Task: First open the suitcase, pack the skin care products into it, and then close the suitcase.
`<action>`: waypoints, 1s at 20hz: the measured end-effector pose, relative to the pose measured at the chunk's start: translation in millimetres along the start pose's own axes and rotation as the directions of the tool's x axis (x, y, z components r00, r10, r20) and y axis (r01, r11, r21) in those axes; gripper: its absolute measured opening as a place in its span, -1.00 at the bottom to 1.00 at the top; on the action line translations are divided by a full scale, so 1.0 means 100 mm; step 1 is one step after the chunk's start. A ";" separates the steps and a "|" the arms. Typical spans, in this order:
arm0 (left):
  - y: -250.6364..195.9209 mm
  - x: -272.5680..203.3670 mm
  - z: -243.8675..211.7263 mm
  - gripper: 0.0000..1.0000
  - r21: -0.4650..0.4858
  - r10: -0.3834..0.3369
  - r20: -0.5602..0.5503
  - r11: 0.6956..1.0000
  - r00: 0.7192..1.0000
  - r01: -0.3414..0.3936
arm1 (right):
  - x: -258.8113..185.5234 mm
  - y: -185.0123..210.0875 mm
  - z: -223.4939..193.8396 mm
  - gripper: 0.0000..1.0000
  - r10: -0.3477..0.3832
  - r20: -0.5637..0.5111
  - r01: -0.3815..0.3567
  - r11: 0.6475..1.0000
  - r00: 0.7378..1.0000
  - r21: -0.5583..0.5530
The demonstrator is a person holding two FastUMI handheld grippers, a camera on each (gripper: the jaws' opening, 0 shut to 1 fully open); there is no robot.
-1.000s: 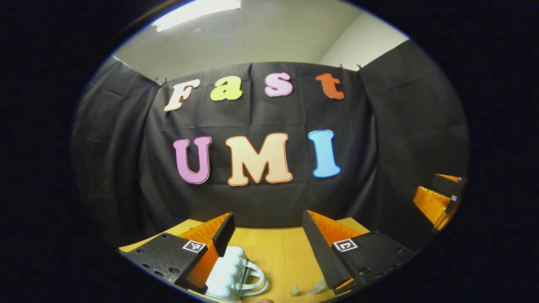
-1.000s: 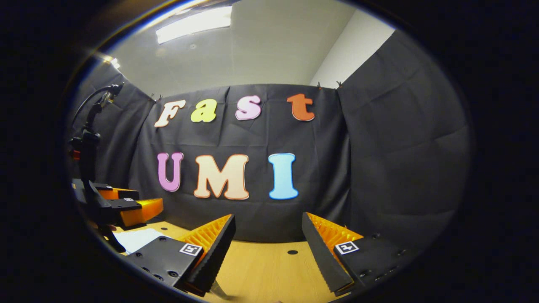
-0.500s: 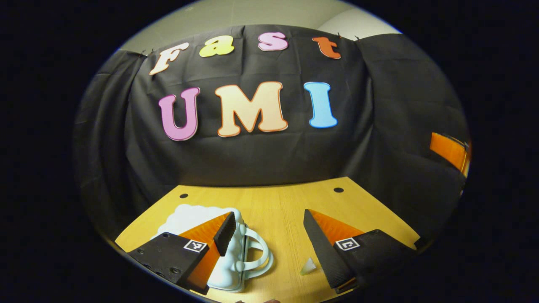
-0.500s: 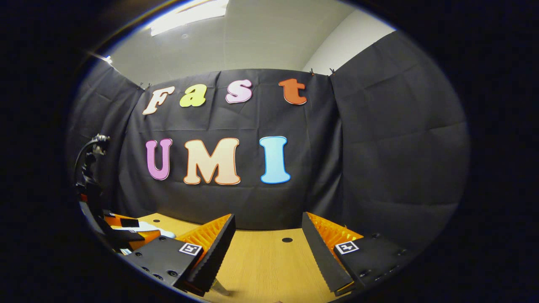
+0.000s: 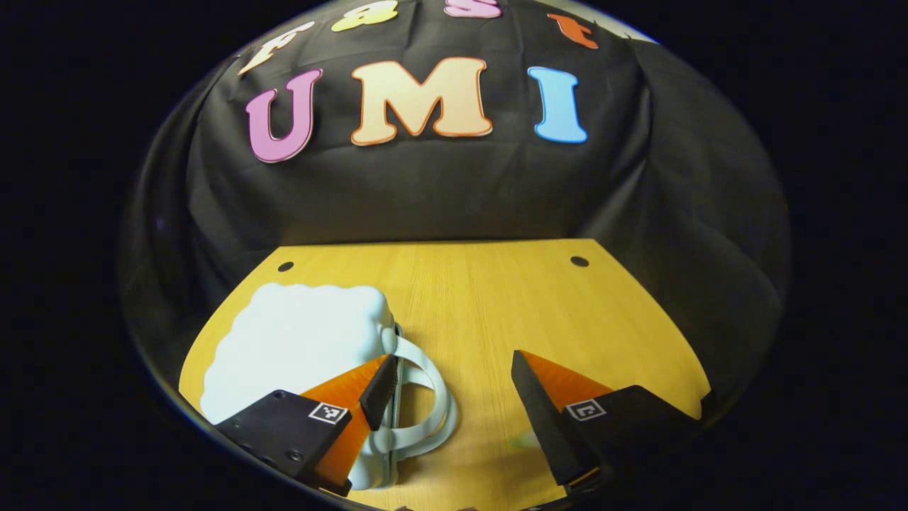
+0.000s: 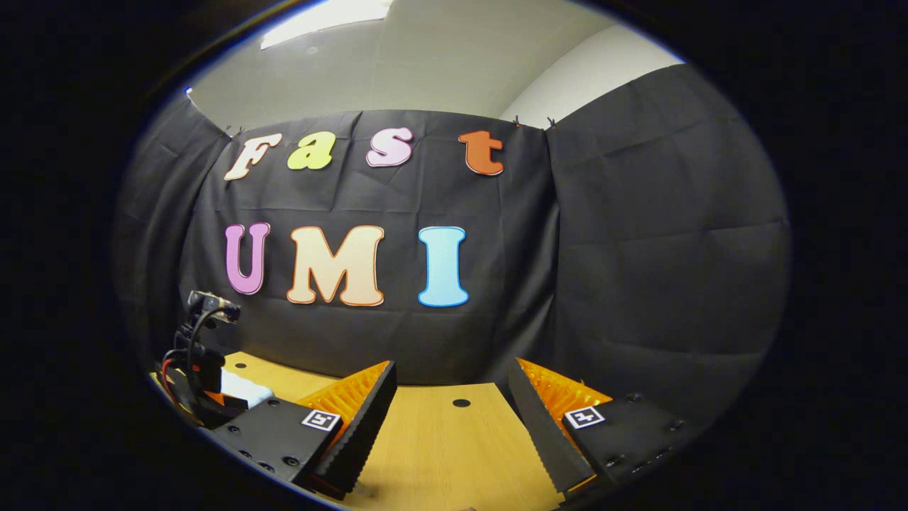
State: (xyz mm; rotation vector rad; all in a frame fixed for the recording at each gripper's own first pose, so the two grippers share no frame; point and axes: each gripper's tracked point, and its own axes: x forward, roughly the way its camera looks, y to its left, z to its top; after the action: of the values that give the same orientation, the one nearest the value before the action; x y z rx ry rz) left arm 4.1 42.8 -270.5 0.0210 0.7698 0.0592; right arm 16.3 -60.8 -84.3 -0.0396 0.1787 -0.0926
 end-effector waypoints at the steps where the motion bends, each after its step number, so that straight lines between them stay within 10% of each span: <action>1: -0.01 0.06 -0.07 0.91 -0.001 -0.002 -0.037 1.000 0.999 0.002 | 0.01 0.01 -0.01 0.96 -0.002 -0.003 0.002 1.000 1.000 -0.008; 15: -0.01 0.71 -0.61 0.80 -0.034 -0.014 -0.390 0.999 0.921 0.000 | 0.04 -0.13 -0.14 0.96 -0.047 -0.036 0.045 0.998 0.998 -0.054; 20: -0.03 0.86 -0.73 0.44 -0.061 -0.034 -0.443 0.998 0.896 0.008 | 0.02 -0.20 -0.12 0.97 -0.064 -0.026 0.062 0.996 0.998 -0.062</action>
State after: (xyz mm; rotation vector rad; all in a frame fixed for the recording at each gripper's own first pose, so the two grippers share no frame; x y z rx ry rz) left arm 15.3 44.7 -383.0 -0.0587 1.2272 0.0665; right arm 14.0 -81.0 -95.6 -0.1048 0.2078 -0.1504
